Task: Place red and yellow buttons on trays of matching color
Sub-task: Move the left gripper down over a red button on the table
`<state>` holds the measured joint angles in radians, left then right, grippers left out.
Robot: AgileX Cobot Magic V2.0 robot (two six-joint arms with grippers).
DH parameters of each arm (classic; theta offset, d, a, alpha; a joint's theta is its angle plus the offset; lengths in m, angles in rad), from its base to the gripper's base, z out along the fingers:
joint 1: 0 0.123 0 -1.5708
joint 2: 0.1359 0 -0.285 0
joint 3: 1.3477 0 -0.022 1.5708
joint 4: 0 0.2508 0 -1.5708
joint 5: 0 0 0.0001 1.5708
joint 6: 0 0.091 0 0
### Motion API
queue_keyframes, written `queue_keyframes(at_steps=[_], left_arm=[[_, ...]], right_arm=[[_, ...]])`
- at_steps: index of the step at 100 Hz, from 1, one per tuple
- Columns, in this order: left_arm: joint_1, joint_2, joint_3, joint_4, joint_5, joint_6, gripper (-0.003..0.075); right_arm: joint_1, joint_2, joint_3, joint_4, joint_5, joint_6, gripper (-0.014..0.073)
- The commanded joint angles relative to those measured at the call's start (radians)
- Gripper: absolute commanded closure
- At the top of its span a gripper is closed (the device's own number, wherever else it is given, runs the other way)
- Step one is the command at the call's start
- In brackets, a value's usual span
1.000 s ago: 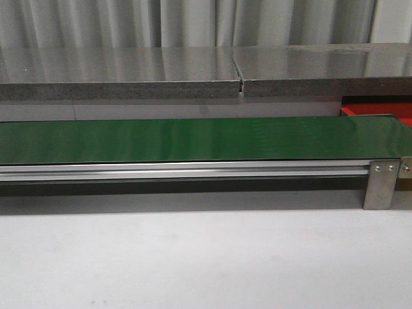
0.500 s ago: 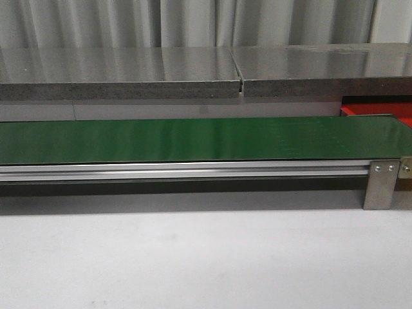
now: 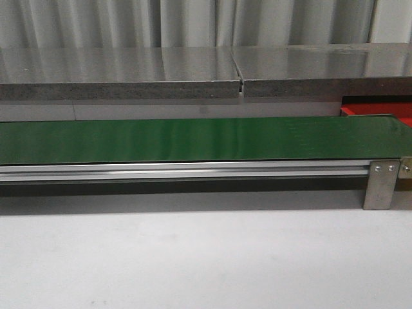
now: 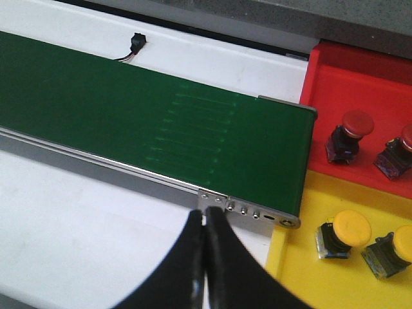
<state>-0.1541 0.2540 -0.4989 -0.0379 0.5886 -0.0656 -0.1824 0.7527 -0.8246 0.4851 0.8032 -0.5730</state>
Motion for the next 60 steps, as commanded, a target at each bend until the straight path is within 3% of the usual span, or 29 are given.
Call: queue_keyframes(at_steps=[1, 26, 49, 60], left_arm=[[-0.008, 0.01, -0.027, -0.016, -0.08, -0.002, 0.0103], [-0.006, 0.023, -0.04, 0.021, -0.103, -0.049, 0.0153], [-0.006, 0.203, -0.193, 0.525, -0.037, -0.553, 0.0153], [-0.006, 0.338, -0.298, 0.646, 0.04, -0.633, 0.0154]], right_arm=[[0.001, -0.004, -0.026, 0.026, -0.061, -0.009, 0.0662], [0.001, -0.004, -0.026, 0.026, -0.061, -0.009, 0.0662], [0.001, -0.004, -0.026, 0.026, -0.061, -0.009, 0.0662], [0.001, -0.004, -0.026, 0.026, -0.061, -0.009, 0.0662]])
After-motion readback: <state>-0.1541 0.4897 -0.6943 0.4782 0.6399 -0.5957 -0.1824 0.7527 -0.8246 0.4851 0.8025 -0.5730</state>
